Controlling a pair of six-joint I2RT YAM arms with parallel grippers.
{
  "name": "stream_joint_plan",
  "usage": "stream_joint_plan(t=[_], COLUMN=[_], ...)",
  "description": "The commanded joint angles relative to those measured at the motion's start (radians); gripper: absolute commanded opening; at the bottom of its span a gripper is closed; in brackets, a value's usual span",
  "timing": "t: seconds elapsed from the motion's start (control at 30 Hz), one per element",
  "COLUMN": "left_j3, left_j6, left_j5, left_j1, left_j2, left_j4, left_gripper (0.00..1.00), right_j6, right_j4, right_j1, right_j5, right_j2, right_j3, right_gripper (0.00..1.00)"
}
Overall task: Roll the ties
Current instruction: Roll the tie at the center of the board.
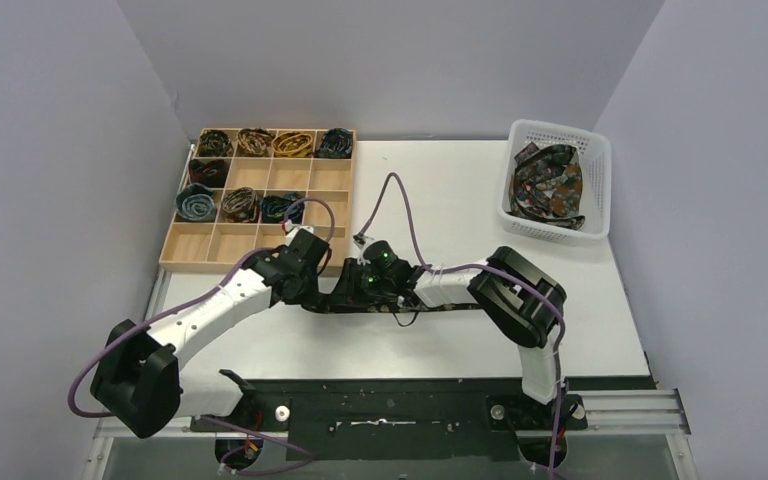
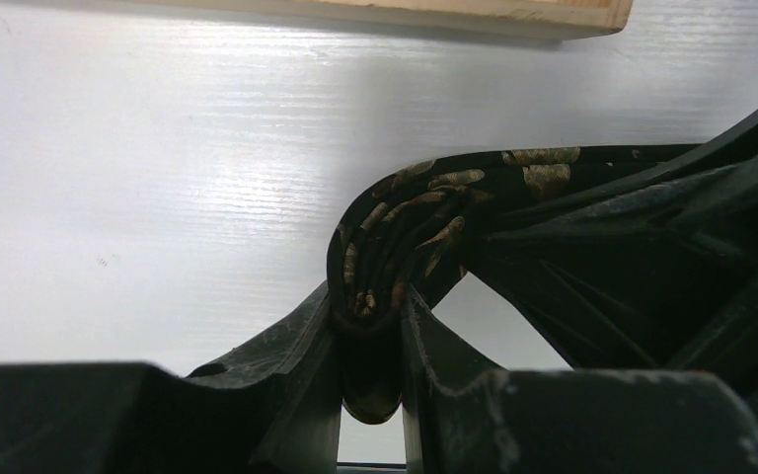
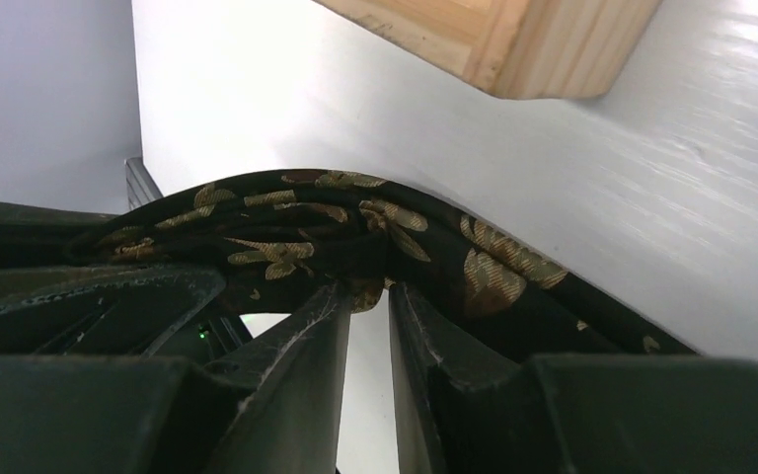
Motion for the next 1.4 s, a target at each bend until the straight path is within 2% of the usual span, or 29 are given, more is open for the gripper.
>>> stream_joint_plan(t=[0.0, 0.1, 0.23, 0.37, 0.57, 0.73, 0.9, 1.13, 1.27, 1.37], left_j3=[0.043, 0.072, 0.126, 0.164, 0.228, 0.319, 0.392, 0.489, 0.556, 0.586], left_j6=[-0.01, -0.018, -0.031, -0.051, -0.071, -0.135, -0.154, -0.151, -0.136, -0.11], left_j5=[-0.064, -0.111, -0.143, -0.182, -0.263, -0.386, -0.412, -0.399, -0.377, -0.323], left_j1=[-0.021, -0.04, -0.052, -0.086, -0.151, -0.214, -0.269, -0.319, -0.335, -0.346], left_j2=[0.02, 0.043, 0.083, 0.131, 0.223, 0.325, 0.41, 0.558, 0.622, 0.646], left_j4=[-0.031, -0.063, -0.097, -0.115, -0.165, -0.271, -0.29, -0.298, -0.293, -0.251], left_gripper=[0.21, 0.21, 0.17, 0.14, 0.14, 0.14, 0.16, 0.19, 0.27, 0.36], right_j6=[0.009, -0.008, -0.029, -0.022, 0.024, 0.024, 0.033, 0.03, 0.014, 0.007], right_j4=[0.031, 0.029, -0.027, -0.011, -0.175, -0.301, -0.405, -0.482, -0.492, -0.493], right_j1=[0.018, 0.009, -0.013, -0.044, -0.09, -0.141, -0.215, -0.313, -0.356, -0.376], right_j5=[-0.008, 0.014, 0.165, 0.231, 0.469, 0.595, 0.633, 0.628, 0.586, 0.544], right_j2=[0.032, -0.01, -0.149, -0.302, -0.558, -0.762, -0.92, -1.04, -1.049, -1.035], right_j3=[0.051, 0.02, -0.088, -0.218, -0.345, -0.394, -0.441, -0.477, -0.481, -0.48], right_gripper=[0.23, 0.22, 0.23, 0.24, 0.26, 0.3, 0.33, 0.36, 0.37, 0.38])
